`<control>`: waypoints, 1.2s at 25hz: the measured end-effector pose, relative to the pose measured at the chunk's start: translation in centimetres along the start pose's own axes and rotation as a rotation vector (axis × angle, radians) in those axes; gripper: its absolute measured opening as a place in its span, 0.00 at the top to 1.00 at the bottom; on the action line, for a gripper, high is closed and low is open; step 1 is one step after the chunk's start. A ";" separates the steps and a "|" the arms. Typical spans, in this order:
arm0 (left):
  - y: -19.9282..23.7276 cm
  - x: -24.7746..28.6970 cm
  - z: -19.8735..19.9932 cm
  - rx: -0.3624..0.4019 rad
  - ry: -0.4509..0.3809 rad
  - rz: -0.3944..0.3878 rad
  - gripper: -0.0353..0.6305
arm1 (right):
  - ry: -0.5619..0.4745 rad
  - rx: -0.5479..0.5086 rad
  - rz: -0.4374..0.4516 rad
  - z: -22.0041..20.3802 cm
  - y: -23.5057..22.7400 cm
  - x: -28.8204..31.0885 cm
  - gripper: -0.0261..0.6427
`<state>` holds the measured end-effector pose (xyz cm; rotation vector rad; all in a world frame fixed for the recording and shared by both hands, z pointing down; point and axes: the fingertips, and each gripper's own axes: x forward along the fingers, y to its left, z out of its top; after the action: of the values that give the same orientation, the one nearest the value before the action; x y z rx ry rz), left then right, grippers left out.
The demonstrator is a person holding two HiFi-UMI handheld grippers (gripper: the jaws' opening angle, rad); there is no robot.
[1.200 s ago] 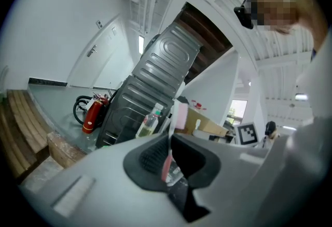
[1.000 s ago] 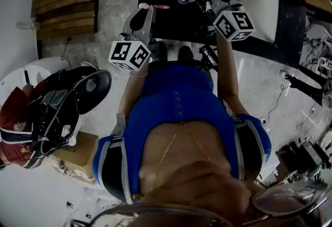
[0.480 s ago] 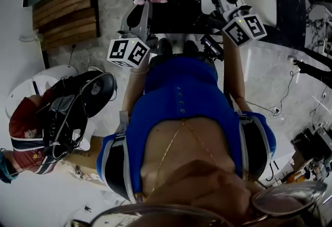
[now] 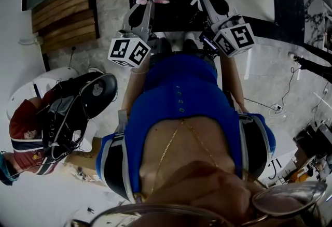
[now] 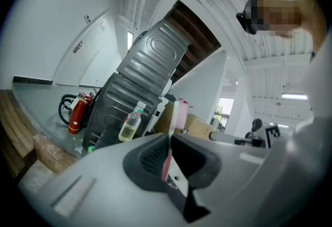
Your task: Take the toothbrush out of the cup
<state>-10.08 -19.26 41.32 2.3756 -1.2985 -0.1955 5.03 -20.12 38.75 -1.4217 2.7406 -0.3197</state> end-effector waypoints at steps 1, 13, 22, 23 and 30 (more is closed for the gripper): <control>-0.1 0.0 -0.1 0.000 0.004 -0.002 0.92 | 0.007 -0.012 -0.009 -0.4 0.0 -0.1 0.94; -0.9 0.1 -1.2 -0.011 0.037 -0.010 0.92 | 0.052 -0.027 -0.018 -2.3 0.6 0.2 0.94; -1.2 -0.1 -1.7 -0.013 0.050 -0.016 0.92 | 0.094 -0.036 -0.009 -3.1 1.1 0.3 0.94; -1.2 -0.1 -1.7 -0.014 0.052 -0.016 0.92 | 0.092 -0.022 -0.007 -3.1 1.1 0.2 0.94; -1.3 -0.2 -1.9 -0.020 0.055 -0.016 0.92 | 0.086 0.010 -0.009 -3.1 0.9 0.1 0.94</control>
<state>-8.55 -17.91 42.46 2.3587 -1.2478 -0.1462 3.92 -19.18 41.59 -1.4512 2.7958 -0.4036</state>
